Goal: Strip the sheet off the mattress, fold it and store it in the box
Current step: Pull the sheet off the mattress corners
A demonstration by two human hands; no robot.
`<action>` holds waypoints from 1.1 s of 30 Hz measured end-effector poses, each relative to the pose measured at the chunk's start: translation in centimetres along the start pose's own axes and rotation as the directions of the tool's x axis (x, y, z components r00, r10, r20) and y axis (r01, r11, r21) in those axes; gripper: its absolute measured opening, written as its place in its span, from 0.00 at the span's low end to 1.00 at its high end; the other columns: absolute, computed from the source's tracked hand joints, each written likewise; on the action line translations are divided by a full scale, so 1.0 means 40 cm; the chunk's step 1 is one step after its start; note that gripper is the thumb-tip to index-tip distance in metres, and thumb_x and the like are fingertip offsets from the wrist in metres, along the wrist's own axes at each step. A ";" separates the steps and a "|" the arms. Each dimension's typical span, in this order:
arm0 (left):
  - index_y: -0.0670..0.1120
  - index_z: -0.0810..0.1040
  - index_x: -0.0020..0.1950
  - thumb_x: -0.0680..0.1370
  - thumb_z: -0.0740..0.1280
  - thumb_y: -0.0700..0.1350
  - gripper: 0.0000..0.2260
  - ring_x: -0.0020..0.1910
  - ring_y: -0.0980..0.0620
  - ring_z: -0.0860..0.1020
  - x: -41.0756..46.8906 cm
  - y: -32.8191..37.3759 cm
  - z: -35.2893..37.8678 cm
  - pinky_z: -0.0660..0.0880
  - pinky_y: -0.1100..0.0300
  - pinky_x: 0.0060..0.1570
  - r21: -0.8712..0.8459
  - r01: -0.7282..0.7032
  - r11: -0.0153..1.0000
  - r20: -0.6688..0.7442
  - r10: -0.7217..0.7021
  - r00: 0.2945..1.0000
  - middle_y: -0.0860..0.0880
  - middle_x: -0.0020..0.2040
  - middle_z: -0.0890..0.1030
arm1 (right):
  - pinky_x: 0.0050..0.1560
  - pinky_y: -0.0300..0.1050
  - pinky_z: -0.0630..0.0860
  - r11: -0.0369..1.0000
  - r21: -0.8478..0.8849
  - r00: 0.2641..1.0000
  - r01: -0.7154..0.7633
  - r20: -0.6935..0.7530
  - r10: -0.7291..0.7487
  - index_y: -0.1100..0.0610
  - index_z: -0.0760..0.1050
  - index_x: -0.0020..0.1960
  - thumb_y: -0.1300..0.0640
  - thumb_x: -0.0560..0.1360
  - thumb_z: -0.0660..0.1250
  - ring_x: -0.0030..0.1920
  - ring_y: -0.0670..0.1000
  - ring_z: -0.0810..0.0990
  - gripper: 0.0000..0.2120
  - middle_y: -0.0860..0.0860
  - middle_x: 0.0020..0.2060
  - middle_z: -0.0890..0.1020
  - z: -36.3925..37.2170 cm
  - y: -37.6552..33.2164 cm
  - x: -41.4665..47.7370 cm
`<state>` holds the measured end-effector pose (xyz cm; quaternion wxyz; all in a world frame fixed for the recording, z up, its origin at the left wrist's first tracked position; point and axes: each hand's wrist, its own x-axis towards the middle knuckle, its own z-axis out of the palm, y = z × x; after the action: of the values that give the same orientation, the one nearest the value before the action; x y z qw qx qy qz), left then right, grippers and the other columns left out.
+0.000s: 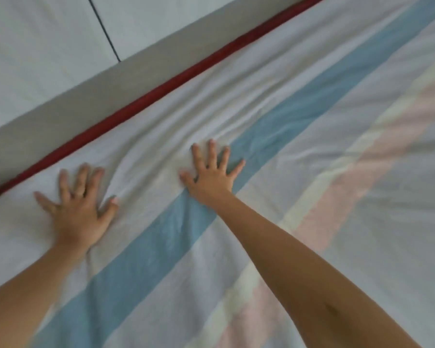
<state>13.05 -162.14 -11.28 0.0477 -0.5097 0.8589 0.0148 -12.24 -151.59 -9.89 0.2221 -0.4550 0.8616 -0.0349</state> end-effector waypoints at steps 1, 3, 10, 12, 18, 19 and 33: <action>0.53 0.58 0.76 0.73 0.47 0.65 0.33 0.75 0.39 0.50 0.008 0.014 0.001 0.44 0.24 0.61 -0.015 -0.015 1.000 -0.028 0.015 0.999 0.51 0.77 0.55 | 0.61 0.73 0.26 0.992 -0.037 0.992 0.123 0.035 -0.122 0.41 0.37 0.76 0.35 0.78 0.46 0.75 0.60 0.32 0.32 0.48 0.76 0.35 0.007 -0.060 0.016; 0.52 0.59 0.75 0.74 0.48 0.63 0.32 0.75 0.39 0.51 0.009 0.003 0.006 0.43 0.24 0.61 -0.024 -0.017 1.000 -0.059 0.015 0.998 0.50 0.77 0.56 | 0.61 0.72 0.26 0.953 -0.049 0.947 0.298 0.141 -0.288 0.41 0.39 0.77 0.38 0.80 0.45 0.75 0.58 0.33 0.28 0.47 0.77 0.37 0.031 -0.191 0.054; 0.53 0.60 0.75 0.74 0.49 0.62 0.31 0.75 0.40 0.52 0.009 0.000 0.023 0.39 0.28 0.63 -0.024 -0.044 0.999 -0.133 0.040 0.990 0.51 0.77 0.57 | 0.72 0.58 0.35 0.930 0.203 0.911 0.306 0.220 -0.348 0.44 0.56 0.76 0.51 0.83 0.49 0.76 0.47 0.51 0.21 0.44 0.77 0.55 -0.028 -0.193 0.080; 0.52 0.59 0.76 0.74 0.48 0.63 0.31 0.76 0.41 0.51 0.008 -0.010 0.024 0.33 0.32 0.64 -0.052 -0.043 0.998 -0.152 0.035 0.988 0.51 0.77 0.55 | 0.75 0.52 0.45 0.919 0.273 0.921 0.283 0.188 -0.340 0.49 0.57 0.76 0.54 0.83 0.52 0.74 0.49 0.60 0.22 0.48 0.75 0.61 -0.052 -0.176 0.060; 0.45 0.58 0.75 0.76 0.57 0.59 0.32 0.72 0.41 0.59 0.025 -0.027 -0.012 0.53 0.42 0.67 -0.261 0.195 0.945 -0.213 -0.254 0.944 0.44 0.77 0.56 | 0.67 0.52 0.65 0.734 0.677 0.986 0.046 0.087 -0.141 0.49 0.56 0.76 0.55 0.82 0.55 0.71 0.56 0.63 0.23 0.54 0.74 0.55 -0.112 -0.250 0.054; 0.44 0.61 0.74 0.76 0.61 0.57 0.31 0.68 0.40 0.62 0.028 -0.053 -0.029 0.57 0.44 0.63 -0.328 0.276 0.903 -0.203 -0.353 0.913 0.42 0.75 0.60 | 0.67 0.54 0.64 0.712 0.702 0.989 -0.008 0.113 -0.100 0.47 0.55 0.76 0.53 0.82 0.54 0.71 0.57 0.62 0.23 0.53 0.75 0.54 -0.109 -0.275 0.055; 0.44 0.75 0.43 0.77 0.65 0.45 0.06 0.39 0.39 0.77 -0.012 -0.346 -0.061 0.65 0.50 0.49 -0.288 0.173 0.942 -0.366 -0.276 0.889 0.40 0.40 0.80 | 0.31 0.44 0.76 0.958 0.270 0.977 0.095 0.158 -0.142 0.57 0.64 0.66 0.62 0.80 0.55 0.46 0.57 0.78 0.15 0.60 0.50 0.76 -0.008 -0.549 0.066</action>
<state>25.26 -168.54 -8.50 -0.1919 -0.6003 0.7763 0.0116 3.21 -166.55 -4.78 0.3527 -0.4741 0.7976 -0.1208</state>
